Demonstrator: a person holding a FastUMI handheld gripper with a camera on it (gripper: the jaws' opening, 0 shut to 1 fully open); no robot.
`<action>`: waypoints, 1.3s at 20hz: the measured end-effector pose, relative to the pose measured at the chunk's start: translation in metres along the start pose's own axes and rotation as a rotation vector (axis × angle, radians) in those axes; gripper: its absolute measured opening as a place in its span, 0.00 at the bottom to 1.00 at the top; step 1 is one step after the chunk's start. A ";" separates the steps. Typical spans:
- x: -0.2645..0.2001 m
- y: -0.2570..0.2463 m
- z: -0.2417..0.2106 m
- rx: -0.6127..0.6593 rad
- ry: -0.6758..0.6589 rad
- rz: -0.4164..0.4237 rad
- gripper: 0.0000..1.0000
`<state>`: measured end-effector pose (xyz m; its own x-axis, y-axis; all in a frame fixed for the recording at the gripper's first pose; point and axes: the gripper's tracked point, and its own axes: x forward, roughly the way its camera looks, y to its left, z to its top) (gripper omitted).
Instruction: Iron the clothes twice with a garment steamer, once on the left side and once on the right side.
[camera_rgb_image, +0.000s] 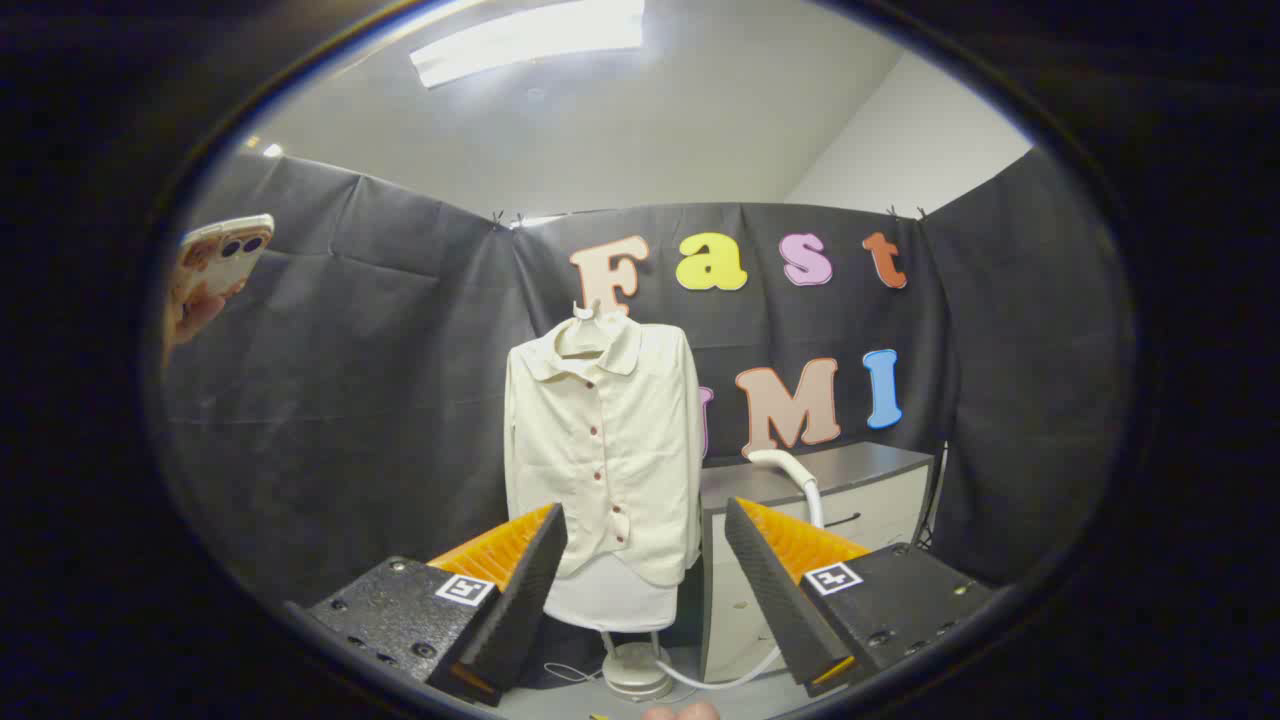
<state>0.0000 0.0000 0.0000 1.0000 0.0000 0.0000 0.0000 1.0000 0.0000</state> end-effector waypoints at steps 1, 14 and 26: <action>-0.001 0.000 0.001 0.002 -0.003 0.002 0.97; 0.000 -0.004 -0.001 0.013 0.008 0.014 0.97; 0.008 -0.009 -0.009 0.023 0.034 -0.003 0.97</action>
<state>0.0077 -0.0095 -0.0093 0.9994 -0.0024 -0.0338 0.0032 0.9997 0.0225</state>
